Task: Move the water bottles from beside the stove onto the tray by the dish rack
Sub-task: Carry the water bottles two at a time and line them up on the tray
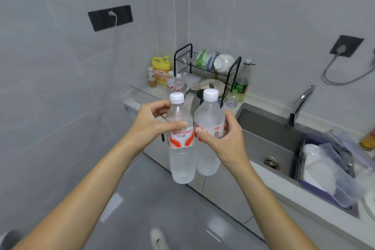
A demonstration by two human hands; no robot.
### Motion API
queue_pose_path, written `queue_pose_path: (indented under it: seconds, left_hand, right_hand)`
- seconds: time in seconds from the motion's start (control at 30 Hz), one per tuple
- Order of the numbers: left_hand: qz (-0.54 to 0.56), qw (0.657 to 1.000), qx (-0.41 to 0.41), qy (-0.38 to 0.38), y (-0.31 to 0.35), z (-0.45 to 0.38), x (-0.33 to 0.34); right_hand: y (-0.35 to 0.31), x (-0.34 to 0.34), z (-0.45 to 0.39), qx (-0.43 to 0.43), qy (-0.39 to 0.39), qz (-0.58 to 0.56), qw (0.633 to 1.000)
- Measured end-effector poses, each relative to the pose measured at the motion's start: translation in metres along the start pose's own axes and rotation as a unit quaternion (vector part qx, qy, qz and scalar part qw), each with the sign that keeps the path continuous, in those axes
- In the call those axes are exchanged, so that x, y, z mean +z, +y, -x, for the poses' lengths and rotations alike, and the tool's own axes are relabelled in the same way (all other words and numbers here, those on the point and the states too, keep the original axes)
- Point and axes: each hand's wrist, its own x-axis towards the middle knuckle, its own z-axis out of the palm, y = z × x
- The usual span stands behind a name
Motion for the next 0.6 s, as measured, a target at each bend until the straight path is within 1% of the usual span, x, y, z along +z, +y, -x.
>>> queue_pose_path:
  seconds: [0.1,0.3,0.43,0.6]
  left_hand:
    - [-0.021,1.0,0.0,0.005,-0.026,-0.061,-0.047]
    - [-0.037,0.999,-0.007,0.024,-0.055,-0.176,-0.14]
    - [-0.054,0.998,-0.014,0.04,-0.085,-0.242,-0.186]
    - [-0.077,0.995,-0.017,0.059,-0.124,-0.326,-0.224]
  right_hand:
    - [0.016,0.054,-0.065,0.003,-0.012,-0.01,1.0]
    - [0.028,0.145,-0.194,0.0,-0.019,-0.023,1.0]
    - [0.048,0.188,-0.265,0.005,-0.029,0.0,1.0]
    - [0.086,0.236,-0.356,0.014,-0.045,0.011,0.999]
